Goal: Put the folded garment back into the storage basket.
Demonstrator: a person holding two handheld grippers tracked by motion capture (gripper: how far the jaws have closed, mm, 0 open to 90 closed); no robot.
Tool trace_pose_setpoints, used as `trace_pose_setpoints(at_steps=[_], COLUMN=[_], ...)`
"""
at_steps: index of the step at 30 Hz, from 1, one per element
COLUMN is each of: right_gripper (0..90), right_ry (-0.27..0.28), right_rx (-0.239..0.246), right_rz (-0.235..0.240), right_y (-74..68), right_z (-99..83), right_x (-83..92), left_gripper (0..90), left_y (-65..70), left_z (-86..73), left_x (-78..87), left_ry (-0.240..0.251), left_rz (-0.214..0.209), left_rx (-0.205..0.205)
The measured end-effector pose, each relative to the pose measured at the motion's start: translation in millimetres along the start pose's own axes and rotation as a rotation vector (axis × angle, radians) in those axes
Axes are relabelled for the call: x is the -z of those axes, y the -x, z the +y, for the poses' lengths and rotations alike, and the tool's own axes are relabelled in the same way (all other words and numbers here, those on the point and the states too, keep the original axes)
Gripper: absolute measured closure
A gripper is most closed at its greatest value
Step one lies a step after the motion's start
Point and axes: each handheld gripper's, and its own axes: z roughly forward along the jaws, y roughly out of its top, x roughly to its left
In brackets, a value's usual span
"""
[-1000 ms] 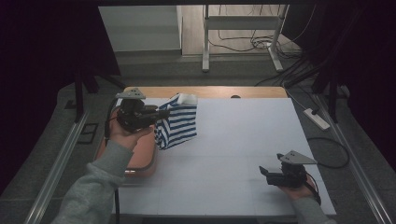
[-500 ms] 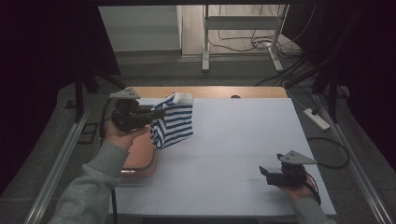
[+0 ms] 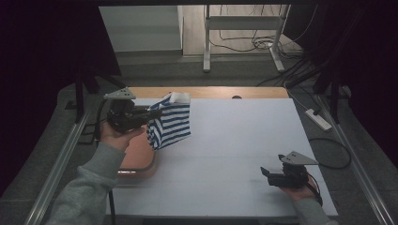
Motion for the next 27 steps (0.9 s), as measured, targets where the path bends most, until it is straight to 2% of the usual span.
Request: trace_pose_setpoints(at_steps=[27], right_gripper=[15.1], right_ry=[-0.005], right_rx=[-0.001], right_rz=[-0.004], right_y=[0.2], right_z=[-0.1], right_x=[0.0], left_gripper=[81.8], left_y=[-9.1], left_z=[-6.2], left_x=[20.2], left_ry=[0.018], left_rz=[0.031], left_rx=[0.016])
